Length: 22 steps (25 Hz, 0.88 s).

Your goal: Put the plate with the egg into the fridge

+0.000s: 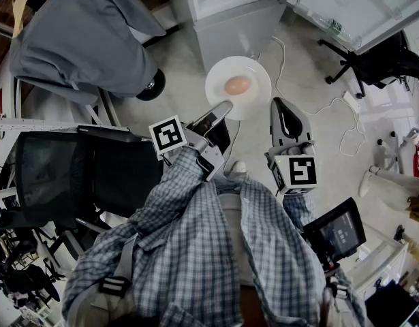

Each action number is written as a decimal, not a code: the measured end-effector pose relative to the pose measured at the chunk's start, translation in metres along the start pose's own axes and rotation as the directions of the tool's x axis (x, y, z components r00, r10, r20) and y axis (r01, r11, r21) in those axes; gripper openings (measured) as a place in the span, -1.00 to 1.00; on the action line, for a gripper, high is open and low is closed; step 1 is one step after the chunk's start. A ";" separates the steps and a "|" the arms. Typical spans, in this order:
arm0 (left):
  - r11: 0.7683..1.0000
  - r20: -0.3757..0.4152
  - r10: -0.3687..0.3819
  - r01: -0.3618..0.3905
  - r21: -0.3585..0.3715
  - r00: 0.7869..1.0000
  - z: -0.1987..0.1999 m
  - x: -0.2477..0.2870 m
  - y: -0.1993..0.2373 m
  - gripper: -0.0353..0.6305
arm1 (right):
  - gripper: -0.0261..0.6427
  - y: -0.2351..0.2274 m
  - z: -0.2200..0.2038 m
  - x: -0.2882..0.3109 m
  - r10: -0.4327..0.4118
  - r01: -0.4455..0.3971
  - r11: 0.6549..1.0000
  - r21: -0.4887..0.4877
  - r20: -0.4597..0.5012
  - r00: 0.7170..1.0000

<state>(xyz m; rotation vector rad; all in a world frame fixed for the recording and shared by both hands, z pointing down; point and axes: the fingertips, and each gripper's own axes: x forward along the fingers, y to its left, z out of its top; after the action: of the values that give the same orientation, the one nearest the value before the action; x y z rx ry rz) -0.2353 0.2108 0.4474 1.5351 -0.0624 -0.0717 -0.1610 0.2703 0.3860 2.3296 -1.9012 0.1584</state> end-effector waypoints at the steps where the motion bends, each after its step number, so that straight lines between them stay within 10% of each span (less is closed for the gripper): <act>1: 1.000 0.000 0.000 0.000 0.000 1.000 0.001 0.000 0.000 -0.82 | -0.90 -0.001 -0.004 -0.001 -0.001 0.001 1.000 -0.009 -0.021 1.000; 22: 1.000 -0.010 -0.006 0.006 -0.004 1.000 0.012 -0.009 0.000 -0.82 | -0.90 0.004 0.000 0.005 -0.048 0.048 0.999 0.013 -0.012 0.999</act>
<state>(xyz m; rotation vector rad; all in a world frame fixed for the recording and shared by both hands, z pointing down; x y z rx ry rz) -0.2449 0.1997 0.4476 1.5317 -0.0493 -0.0687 -0.1635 0.2645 0.3865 2.3754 -1.8426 0.1800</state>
